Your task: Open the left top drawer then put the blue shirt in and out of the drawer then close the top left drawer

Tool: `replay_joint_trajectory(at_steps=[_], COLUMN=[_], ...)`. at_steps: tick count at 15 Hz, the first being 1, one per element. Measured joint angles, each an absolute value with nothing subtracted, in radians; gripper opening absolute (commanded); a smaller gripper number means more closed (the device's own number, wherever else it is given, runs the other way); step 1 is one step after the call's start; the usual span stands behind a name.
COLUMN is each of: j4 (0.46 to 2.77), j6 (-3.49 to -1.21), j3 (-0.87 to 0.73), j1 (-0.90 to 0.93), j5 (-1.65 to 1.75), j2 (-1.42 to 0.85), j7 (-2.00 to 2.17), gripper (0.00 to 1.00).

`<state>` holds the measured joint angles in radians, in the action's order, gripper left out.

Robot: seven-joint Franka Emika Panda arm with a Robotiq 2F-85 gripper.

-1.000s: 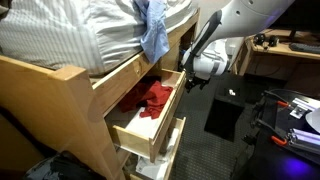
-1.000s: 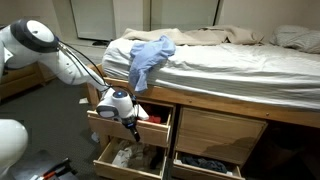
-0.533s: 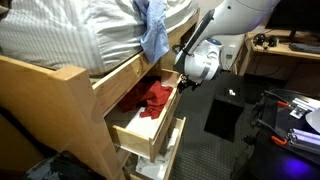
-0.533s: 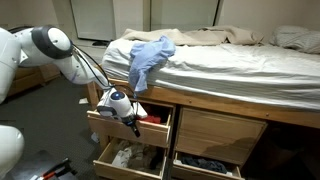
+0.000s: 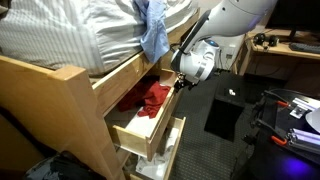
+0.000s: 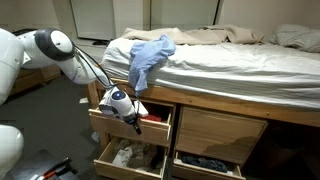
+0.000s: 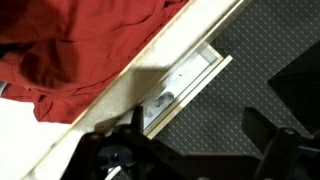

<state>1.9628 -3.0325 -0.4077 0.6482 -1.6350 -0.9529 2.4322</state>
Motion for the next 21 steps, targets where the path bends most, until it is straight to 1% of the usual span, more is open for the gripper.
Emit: replay_joint_trajectory(at_steps=[2,7,11,14,21], j4=[1.952,1.898,1.878,1.86,1.809], j6=[-3.078,-3.078,-3.078,-3.154,-3.155], j3=[-0.364,-0.365,-0.366,-0.277,-0.296], j1=[0.615,0.616,0.617,0.546,0.557], j5=[-1.637,-1.725,-1.73,-1.706,-1.749], j2=[-0.95,-0.971,-0.984,-0.976,-0.992], j7=[2.426,2.379,2.378,2.374,2.357], gripper=[1.0,1.0,1.0,1.0,1.0])
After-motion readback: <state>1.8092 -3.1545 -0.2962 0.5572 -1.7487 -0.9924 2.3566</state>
